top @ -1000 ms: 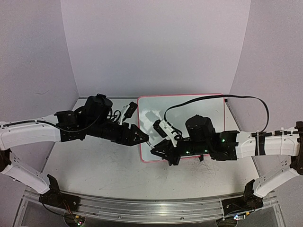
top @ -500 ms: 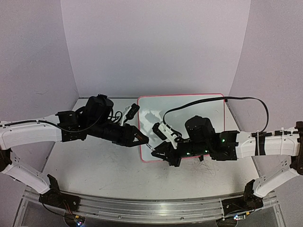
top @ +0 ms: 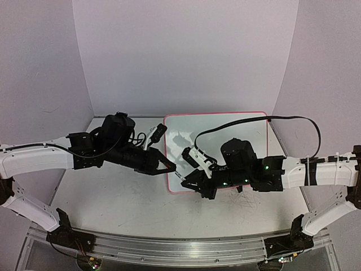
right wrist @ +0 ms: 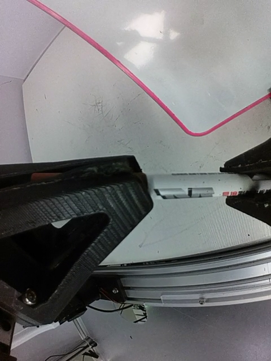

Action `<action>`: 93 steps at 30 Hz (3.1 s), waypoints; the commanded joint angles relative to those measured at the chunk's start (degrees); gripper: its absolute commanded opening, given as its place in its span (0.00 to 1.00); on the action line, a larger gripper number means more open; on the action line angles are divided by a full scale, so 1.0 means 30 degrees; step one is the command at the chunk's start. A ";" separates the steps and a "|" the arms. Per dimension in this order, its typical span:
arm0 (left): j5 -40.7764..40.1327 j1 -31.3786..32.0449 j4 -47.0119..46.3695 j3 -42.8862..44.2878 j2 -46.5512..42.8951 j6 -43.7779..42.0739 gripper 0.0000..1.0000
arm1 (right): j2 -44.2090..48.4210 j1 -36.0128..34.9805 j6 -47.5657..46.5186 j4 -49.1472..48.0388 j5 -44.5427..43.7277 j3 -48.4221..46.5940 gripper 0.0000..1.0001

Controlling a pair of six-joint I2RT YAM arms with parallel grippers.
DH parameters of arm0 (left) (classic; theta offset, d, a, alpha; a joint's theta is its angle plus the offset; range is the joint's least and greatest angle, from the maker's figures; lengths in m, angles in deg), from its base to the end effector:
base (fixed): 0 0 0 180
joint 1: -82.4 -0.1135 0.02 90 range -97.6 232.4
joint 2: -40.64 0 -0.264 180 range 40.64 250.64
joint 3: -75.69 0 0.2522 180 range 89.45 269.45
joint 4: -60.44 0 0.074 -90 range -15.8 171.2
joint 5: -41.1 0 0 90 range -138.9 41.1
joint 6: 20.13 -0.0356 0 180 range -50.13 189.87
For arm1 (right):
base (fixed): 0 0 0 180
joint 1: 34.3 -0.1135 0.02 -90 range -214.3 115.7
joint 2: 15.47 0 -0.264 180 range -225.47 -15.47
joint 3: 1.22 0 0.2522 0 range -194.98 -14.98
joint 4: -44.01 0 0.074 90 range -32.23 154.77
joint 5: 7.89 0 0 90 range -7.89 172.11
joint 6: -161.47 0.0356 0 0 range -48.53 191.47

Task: Write a sentence on the whiteboard
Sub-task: Pass from the right arm to the left, then pass from the left arm to the right

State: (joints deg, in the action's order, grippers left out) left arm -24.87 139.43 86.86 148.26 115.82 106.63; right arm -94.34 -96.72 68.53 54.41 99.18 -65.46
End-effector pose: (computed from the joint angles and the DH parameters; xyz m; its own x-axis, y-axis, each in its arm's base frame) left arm 0.1498 -0.2575 0.3055 -0.7861 0.2075 -0.5822 0.6111 0.4025 -0.6816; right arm 0.1347 0.2805 0.2631 -0.1459 -0.3851 -0.9113 -0.9792 0.1873 0.0776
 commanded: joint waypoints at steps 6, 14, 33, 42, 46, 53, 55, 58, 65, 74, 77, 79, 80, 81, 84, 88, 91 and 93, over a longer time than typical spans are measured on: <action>-0.0499 -0.0094 -0.1175 0.0598 0.0027 -0.0279 0.00 | 0.1454 -0.0103 0.1501 -0.2059 -0.1755 0.2116 0.29; -0.0646 -0.0143 -0.4401 0.0541 0.0143 0.0345 0.00 | 0.5375 0.0698 0.6650 -0.8392 -0.2430 0.6583 0.68; -0.1517 -0.0171 -1.3252 -0.0711 0.0545 0.3569 0.00 | 0.4719 0.3578 1.6829 -1.6596 -0.0180 0.6003 0.98; -0.0529 -0.0155 -1.5152 -0.1575 0.1098 0.4861 0.00 | 0.3121 0.3823 1.6669 -1.8230 0.1964 0.4967 0.88; -0.0548 -0.0152 -1.5891 -0.2096 0.1128 0.5295 0.00 | 0.2472 0.4180 1.7647 -1.8877 0.2702 0.4731 0.70; -0.0507 -0.0147 -1.7490 -0.2497 0.1675 0.6238 0.00 | 0.0156 0.4218 1.9744 -2.3373 0.4781 0.4443 0.59; -0.0505 -0.0147 -1.7817 -0.2482 0.1841 0.6369 0.00 | -0.0496 0.4211 1.9986 -2.3792 0.5226 0.4069 0.53; -0.0312 -0.0147 -1.7864 -0.2416 0.2134 0.6436 0.00 | -0.0746 0.4213 2.0034 -2.3979 0.5085 0.4019 0.45; -0.0408 -0.0139 -1.7998 -0.2638 0.2255 0.6592 0.00 | -0.1287 0.4205 2.0210 -2.4015 0.5168 0.3727 0.24; -0.0479 -0.0175 -1.7986 -0.2985 0.1905 0.6525 0.00 | -0.1094 0.4221 2.0155 -2.4018 0.4803 0.4096 0.06; -0.0489 -0.0175 -1.7973 -0.3168 0.1785 0.6543 0.00 | -0.0971 0.4214 2.0111 -2.4003 0.4854 0.4172 0.00; -0.0487 -0.0181 -1.7969 -0.3248 0.1655 0.6502 0.03 | -0.0825 0.4225 2.0077 -2.4006 0.4795 0.4328 0.00; -0.0544 -0.0205 -1.7978 -0.3310 0.1539 0.6476 0.08 | -0.0725 0.4228 2.0044 -2.4016 0.4749 0.4409 0.00; -0.0647 -0.0232 -1.7980 -0.3417 0.1395 0.6451 0.16 | -0.0633 0.4245 2.0002 -2.4018 0.4680 0.4474 0.00; -0.0915 -0.0352 -1.7971 -0.3796 0.0881 0.6409 0.36 | -0.0320 0.4257 1.9868 -2.4007 0.4445 0.4756 0.00; -0.1158 -0.0480 -1.7882 -0.4175 0.0252 0.6268 0.46 | -0.0080 0.4308 1.9759 -2.4011 0.4325 0.4957 0.00; -0.1184 -0.0498 -1.7891 -0.4272 0.0085 0.6276 0.51 | -0.0206 0.4303 1.9759 -2.4018 0.4408 0.4932 0.00; -0.0936 -0.0497 -1.7898 -0.4117 0.0116 0.6236 0.57 | -0.0328 0.4307 1.9758 -2.4018 0.4387 0.4931 0.00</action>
State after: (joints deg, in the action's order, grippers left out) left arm -27.70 138.30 34.18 135.46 118.03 125.79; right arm -96.51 -83.72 128.55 -14.05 112.17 -50.51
